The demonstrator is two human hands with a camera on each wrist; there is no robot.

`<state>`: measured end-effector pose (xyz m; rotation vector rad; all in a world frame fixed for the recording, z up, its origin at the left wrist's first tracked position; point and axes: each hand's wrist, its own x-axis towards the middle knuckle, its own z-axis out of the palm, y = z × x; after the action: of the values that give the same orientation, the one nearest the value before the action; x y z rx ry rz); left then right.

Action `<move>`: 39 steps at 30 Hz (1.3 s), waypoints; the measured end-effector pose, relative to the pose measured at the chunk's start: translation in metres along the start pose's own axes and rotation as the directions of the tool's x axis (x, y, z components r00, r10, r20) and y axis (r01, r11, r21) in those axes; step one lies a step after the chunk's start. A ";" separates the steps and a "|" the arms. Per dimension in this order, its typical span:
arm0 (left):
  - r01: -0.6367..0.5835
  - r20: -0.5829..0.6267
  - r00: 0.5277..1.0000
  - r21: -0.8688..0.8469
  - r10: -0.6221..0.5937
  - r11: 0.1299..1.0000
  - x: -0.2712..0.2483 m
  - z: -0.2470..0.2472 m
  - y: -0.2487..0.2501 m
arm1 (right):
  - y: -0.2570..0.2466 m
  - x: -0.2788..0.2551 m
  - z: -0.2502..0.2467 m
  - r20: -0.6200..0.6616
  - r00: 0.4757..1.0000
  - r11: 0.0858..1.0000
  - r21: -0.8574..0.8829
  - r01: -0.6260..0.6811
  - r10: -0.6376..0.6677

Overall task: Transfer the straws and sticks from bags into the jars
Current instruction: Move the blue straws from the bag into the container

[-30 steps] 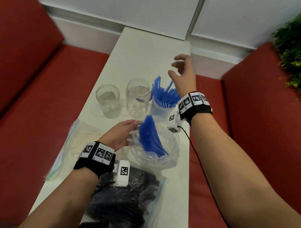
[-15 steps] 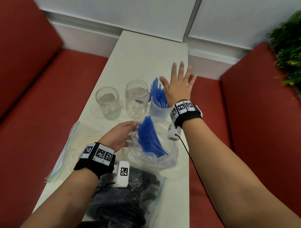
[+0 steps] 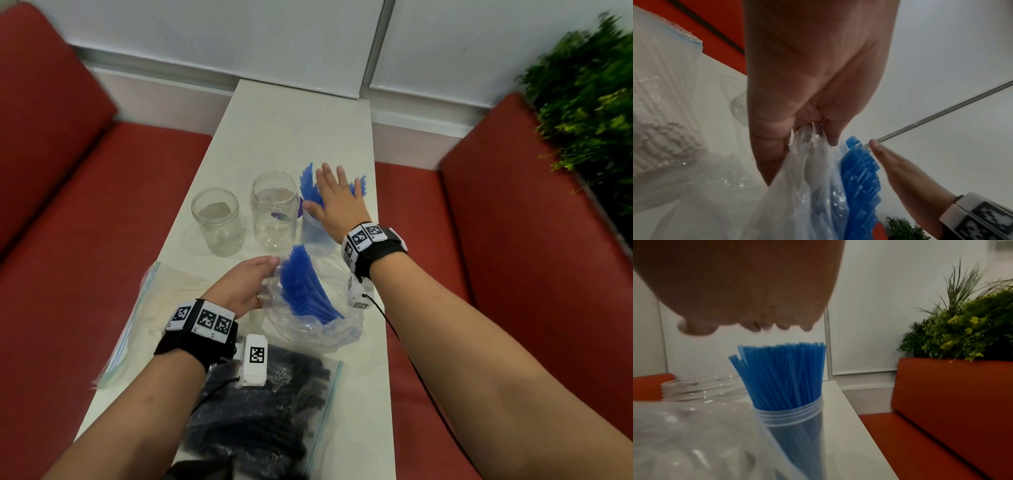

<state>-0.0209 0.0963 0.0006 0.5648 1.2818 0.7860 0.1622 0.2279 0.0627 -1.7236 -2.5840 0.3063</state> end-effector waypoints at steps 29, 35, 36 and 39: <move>0.008 -0.007 1.000 -0.014 -0.008 1.000 -0.036 0.010 -0.006 | -0.028 -0.168 0.104 0.144 0.983 0.602 0.777 -0.185 0.115; 0.013 -0.034 0.999 -0.020 -0.014 1.000 -0.039 0.009 -0.008 | -0.024 -0.164 0.101 0.108 0.980 0.676 0.712 -0.192 0.164; 0.011 -0.030 0.999 -0.026 -0.012 1.000 -0.039 0.009 -0.007 | -0.023 -0.164 0.098 0.114 0.979 0.670 0.715 -0.200 0.170; 0.008 -0.003 1.000 -0.042 -0.008 0.999 -0.041 0.009 -0.005 | -0.022 -0.162 0.082 0.055 0.982 0.681 0.713 -0.165 0.181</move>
<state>-0.0154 0.0624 0.0240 0.5243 1.2666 0.8055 0.1949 0.0585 0.0006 -1.6057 -1.8471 1.1232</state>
